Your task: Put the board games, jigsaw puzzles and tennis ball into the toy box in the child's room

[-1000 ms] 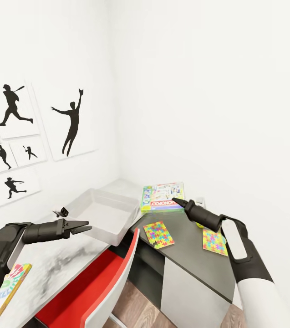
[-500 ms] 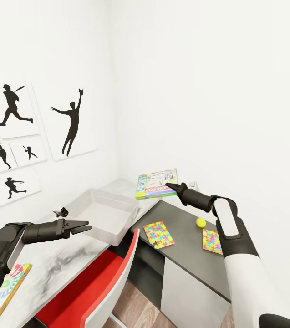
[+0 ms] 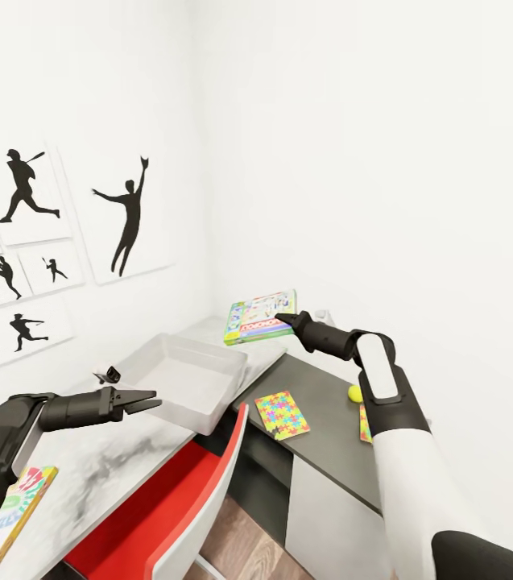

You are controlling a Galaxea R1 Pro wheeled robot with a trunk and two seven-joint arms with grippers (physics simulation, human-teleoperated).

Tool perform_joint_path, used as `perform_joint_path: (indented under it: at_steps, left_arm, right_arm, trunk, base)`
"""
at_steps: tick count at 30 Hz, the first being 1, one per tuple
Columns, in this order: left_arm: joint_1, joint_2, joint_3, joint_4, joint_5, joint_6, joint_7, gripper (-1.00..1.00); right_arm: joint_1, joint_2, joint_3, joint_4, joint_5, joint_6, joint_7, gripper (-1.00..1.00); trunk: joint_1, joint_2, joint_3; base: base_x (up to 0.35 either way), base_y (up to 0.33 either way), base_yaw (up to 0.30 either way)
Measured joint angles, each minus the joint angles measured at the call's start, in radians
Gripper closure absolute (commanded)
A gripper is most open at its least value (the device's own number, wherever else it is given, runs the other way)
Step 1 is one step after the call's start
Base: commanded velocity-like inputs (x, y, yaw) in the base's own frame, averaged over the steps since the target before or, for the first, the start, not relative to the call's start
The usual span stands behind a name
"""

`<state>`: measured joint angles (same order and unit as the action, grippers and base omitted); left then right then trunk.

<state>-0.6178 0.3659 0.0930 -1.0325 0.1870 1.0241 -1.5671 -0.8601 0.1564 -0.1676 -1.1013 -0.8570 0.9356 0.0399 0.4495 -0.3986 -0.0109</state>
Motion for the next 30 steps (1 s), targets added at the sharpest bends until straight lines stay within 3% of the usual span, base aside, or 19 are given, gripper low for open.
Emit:
perform_joint_path:
  at_steps: [15, 30]
  left_arm:
    - [0.0, -0.001, 0.0, 0.0, 0.0, -0.001, 0.0, -1.0]
    - [0.0, -0.001, -0.002, 0.0, 0.0, -0.001, 0.0, -1.0]
  right_arm:
    - [0.005, 0.003, 0.0, 0.0, 0.002, -0.003, -0.001, 1.0]
    - [0.013, 0.003, 0.0, -0.001, -0.001, -0.006, 0.0, 1.0]
  trunk:
    - [0.0, 0.0, 0.0]
    - [0.0, 0.0, 0.0]
  base:
    - [0.0, 0.008, 0.214]
    - [0.0, 0.0, 0.02]
